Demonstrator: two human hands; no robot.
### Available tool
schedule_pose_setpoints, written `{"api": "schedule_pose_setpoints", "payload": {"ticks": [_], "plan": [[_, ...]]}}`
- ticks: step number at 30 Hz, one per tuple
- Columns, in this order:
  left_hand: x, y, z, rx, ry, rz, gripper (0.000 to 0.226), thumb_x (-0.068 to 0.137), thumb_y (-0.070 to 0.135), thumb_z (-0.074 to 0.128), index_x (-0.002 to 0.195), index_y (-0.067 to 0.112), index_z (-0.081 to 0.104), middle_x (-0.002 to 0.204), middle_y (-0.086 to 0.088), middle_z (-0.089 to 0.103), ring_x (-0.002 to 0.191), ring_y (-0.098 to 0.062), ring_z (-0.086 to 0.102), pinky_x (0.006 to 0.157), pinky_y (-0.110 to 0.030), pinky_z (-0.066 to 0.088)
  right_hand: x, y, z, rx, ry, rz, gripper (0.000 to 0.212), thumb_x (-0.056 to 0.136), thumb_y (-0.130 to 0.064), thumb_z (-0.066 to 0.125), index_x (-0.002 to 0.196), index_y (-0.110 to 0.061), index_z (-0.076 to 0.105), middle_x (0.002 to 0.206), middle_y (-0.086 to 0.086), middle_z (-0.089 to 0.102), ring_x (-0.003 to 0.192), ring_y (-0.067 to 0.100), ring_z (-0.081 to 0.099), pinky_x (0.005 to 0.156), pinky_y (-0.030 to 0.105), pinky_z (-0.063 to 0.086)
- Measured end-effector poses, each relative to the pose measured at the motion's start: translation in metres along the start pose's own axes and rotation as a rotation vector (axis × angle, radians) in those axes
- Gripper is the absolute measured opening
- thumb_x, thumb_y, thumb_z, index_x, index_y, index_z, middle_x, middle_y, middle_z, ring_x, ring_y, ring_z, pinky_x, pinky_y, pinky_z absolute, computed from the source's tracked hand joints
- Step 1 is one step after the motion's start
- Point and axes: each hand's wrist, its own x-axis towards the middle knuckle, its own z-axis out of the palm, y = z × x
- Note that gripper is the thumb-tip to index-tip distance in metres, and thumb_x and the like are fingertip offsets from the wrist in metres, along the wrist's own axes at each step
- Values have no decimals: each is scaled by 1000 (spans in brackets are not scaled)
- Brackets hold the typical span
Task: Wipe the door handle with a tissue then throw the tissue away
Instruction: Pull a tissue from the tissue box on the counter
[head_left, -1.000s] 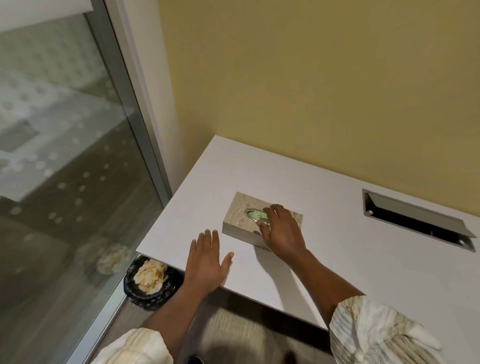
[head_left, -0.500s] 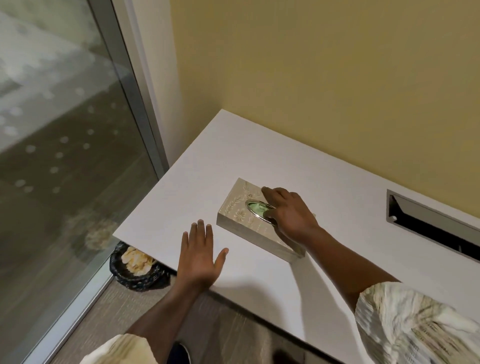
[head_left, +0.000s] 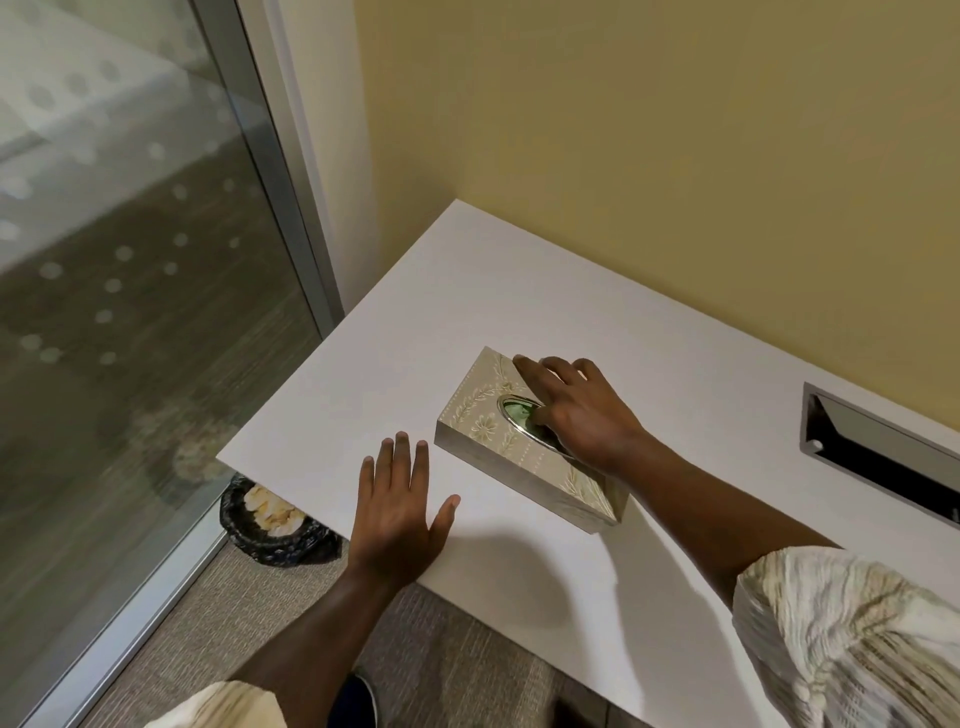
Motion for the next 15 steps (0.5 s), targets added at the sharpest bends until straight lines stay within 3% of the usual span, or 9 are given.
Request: {"api": "schedule_pose_setpoints", "payload": {"ticks": [10, 15], "plan": [[0, -1, 3, 4, 47, 6, 77, 105, 57, 41, 154, -3, 47, 160, -31, 37, 150, -49, 35, 119, -65, 34, 6, 6, 6, 28, 51, -108, 13, 91, -20, 60, 87, -19, 72, 158, 23, 32, 132, 39, 44, 96, 47, 38], [-1, -2, 5, 3, 70, 9, 77, 105, 56, 45, 153, -3, 48, 160, -31, 38, 149, -49, 36, 119, -65, 35, 0, 14, 7, 265, 103, -69, 5, 84, -17, 69, 85, -19, 73, 147, 17, 51, 119, 37, 55, 86, 40, 47]]}}
